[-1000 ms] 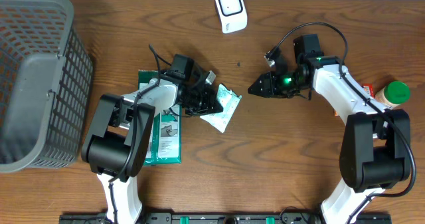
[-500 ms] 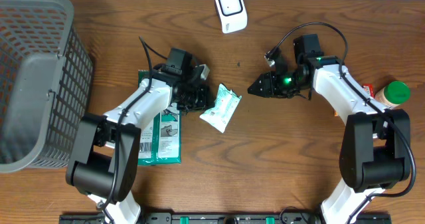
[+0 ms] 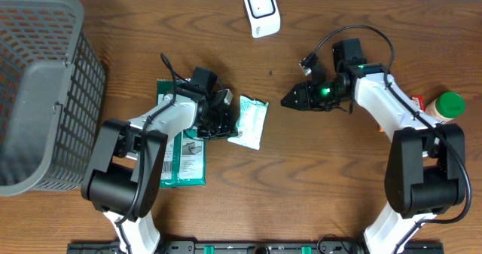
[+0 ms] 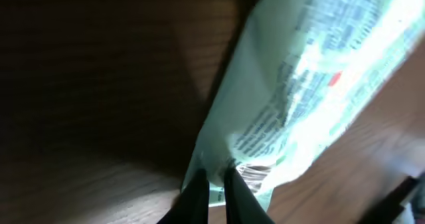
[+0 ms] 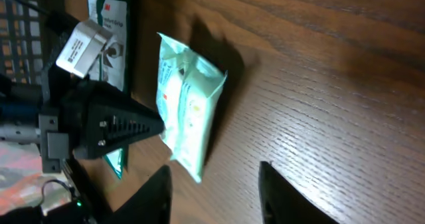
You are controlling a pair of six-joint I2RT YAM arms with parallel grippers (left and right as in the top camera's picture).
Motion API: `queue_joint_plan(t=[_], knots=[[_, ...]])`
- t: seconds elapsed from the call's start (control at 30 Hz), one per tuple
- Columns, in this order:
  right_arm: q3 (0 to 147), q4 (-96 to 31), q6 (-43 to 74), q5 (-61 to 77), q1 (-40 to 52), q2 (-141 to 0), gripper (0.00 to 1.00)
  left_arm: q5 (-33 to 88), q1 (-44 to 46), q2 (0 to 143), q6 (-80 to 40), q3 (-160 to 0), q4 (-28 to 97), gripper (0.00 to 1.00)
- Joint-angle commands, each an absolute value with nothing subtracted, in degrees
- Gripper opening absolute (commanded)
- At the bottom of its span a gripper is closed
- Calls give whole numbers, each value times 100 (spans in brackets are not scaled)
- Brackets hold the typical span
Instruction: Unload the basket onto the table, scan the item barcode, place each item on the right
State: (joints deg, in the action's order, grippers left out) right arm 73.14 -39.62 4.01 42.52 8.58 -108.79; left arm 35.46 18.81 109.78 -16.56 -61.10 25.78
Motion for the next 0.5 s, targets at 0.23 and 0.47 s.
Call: queue_joint_plan(t=[0.23, 0.47], knots=[[7415, -3922, 794, 4746, 1629, -10735, 1, 3173, 1938, 10431, -1903, -5996, 1695, 12], [6978, -3470, 1179, 4722, 1826, -10737, 1, 3079, 1986, 10700, -1874, -5994, 1420, 12]])
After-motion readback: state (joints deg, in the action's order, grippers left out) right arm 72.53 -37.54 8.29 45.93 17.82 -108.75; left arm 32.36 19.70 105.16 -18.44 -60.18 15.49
